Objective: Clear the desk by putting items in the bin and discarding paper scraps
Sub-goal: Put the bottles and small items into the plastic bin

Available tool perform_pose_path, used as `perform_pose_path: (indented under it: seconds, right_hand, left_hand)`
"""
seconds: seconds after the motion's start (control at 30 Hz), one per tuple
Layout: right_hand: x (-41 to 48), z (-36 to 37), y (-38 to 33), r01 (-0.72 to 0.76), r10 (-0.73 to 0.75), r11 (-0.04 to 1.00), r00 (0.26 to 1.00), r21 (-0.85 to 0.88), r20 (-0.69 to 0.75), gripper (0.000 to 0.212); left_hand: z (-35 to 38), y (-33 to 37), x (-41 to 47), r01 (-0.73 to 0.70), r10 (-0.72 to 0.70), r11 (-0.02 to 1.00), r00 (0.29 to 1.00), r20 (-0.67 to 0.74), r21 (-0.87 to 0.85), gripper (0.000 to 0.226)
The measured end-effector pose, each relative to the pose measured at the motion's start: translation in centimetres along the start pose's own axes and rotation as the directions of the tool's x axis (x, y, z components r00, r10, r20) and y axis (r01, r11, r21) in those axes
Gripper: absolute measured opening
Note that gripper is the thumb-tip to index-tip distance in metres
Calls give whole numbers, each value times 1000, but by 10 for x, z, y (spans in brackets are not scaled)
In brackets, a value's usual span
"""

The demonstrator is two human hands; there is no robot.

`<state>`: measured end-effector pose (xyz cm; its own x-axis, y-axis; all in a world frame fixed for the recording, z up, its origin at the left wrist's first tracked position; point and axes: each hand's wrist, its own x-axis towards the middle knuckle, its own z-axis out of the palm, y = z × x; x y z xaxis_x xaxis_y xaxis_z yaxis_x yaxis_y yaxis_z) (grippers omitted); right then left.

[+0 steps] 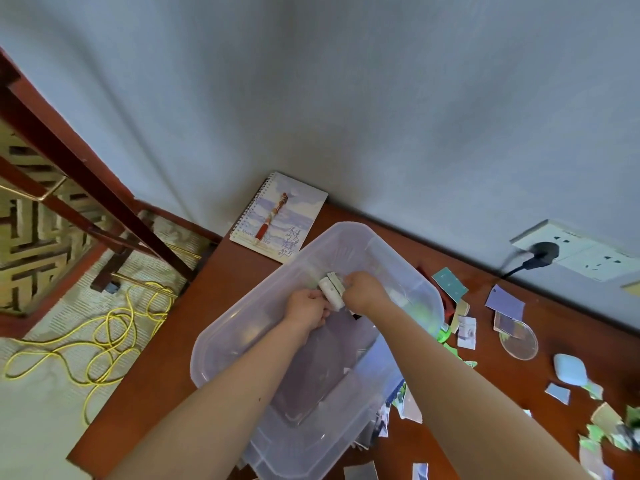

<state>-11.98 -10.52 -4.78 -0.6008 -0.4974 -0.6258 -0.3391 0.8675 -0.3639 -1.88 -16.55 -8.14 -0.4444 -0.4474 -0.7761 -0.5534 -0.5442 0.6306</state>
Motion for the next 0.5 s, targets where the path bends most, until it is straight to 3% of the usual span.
perform_pose_path:
  seconds: [0.13,0.23,0.33,0.4,0.5]
  right_hand:
    - [-15,-12,2,46,-45,997,999,55,-19,33]
    - [-38,-19,3,139,-101,956,983,258,-156,34]
    - [-74,-26,6,329,-85,749,909,575,-409,29]
    - [-99,-32,12,424,-52,649,853,632,-520,29]
    - [-129,-33,26,485,1,606,792,630,-610,27]
  left_hand:
    - [1,5,-18,-26,26,1000,1000,7,9,25]
    - [5,6,-38,-65,65,997,998,-14,-47,20]
    - [11,10,-67,-165,160,971,986,-42,-171,17]
    - [17,12,-90,-236,231,951,972,-49,-201,19]
    - [29,10,-125,-328,323,929,945,-54,-174,22]
